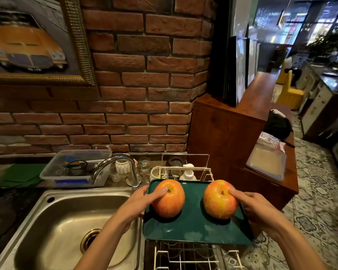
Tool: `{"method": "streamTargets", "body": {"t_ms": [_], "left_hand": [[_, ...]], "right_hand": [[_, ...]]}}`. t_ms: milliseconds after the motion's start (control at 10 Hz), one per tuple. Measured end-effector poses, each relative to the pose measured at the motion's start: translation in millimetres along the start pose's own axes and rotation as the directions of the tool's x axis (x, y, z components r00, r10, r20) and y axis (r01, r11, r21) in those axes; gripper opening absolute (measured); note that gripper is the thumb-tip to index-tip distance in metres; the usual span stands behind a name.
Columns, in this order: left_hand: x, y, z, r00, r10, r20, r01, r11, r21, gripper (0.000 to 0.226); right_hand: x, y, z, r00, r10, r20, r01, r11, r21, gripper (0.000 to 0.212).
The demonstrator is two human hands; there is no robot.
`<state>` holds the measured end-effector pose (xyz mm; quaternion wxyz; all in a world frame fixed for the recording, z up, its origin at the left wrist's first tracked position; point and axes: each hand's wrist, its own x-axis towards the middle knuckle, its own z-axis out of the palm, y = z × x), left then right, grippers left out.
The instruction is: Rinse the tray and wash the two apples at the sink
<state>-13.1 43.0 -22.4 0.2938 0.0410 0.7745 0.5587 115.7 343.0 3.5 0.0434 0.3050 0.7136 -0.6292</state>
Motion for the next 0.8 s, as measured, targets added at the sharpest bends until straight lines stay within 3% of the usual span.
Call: {"method": "streamTargets", "body": {"t_ms": [100, 300, 400, 600, 700, 800], "left_hand": [[2, -1, 1, 1.000, -0.001, -0.005, 0.001, 1.000, -0.016, 0.132], [0, 2, 3, 0.998, -0.040, 0.042, 0.042, 0.998, -0.049, 0.091], [-2, 1, 5, 0.999, -0.039, 0.029, 0.041, 0.996, -0.085, 0.097], [-8, 3, 6, 1.000, 0.017, 0.002, -0.017, 0.998, -0.056, 0.104], [-13, 6, -2, 0.998, 0.023, -0.059, -0.025, 0.999, -0.048, 0.092], [-21, 7, -18, 0.974, 0.113, -0.198, -0.107, 0.993, 0.040, 0.079]], "right_hand": [[4, 3, 1, 1.000, 0.007, -0.020, -0.007, 1.000, -0.003, 0.112], [11, 13, 4, 1.000, -0.020, -0.005, 0.020, 0.999, 0.048, 0.102], [14, 18, 6, 1.000, -0.009, -0.014, 0.010, 0.995, 0.100, 0.102], [3, 14, 12, 1.000, -0.026, -0.013, 0.028, 0.991, 0.134, 0.071], [-2, 9, 9, 0.995, -0.043, -0.086, 0.048, 0.997, 0.061, 0.092], [-12, 0, 5, 0.973, -0.093, -0.213, 0.089, 0.996, -0.029, 0.097]]}}
